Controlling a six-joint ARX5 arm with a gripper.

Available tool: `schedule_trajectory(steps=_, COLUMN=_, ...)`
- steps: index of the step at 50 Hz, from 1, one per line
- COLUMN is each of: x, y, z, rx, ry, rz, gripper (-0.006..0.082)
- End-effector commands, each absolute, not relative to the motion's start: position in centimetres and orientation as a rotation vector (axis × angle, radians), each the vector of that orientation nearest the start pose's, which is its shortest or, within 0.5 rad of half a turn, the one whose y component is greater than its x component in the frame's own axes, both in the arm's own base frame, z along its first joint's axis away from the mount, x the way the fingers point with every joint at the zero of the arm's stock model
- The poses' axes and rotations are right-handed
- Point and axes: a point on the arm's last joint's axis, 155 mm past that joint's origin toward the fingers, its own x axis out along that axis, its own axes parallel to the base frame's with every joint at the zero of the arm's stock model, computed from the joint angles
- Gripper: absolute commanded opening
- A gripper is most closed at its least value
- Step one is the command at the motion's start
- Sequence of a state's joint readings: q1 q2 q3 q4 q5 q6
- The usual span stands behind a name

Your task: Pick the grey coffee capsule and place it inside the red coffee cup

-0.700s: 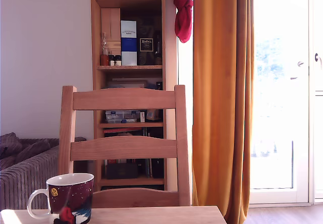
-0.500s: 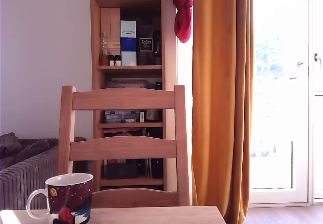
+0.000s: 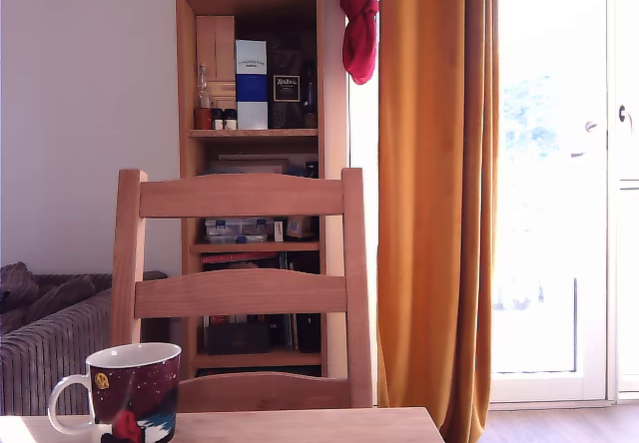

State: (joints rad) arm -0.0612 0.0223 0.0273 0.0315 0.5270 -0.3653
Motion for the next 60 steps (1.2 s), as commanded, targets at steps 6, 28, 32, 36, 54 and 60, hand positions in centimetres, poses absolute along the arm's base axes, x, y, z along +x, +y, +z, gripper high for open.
schedule_trajectory(steps=6, x=21.3, y=-13.3, z=16.5, rx=-0.368, ry=0.180, rz=-0.704, gripper=-0.0016)
schedule_trajectory(steps=28, x=21.5, y=-17.1, z=12.2, rx=-0.347, ry=0.512, rz=-0.764, gripper=-0.0016)
schedule_trajectory(steps=32, x=22.0, y=-17.3, z=11.2, rx=-0.307, ry=0.600, rz=-0.744, gripper=-0.0016)
schedule_trajectory(steps=36, x=22.2, y=-17.3, z=9.6, rx=-0.233, ry=0.707, rz=-0.732, gripper=-0.0011)
schedule_trajectory(steps=54, x=23.3, y=-17.4, z=5.2, rx=-0.103, ry=1.028, rz=-0.686, gripper=0.0752)
schedule_trajectory(steps=60, x=24.1, y=-17.0, z=3.8, rx=-0.048, ry=1.121, rz=-0.621, gripper=0.0752)
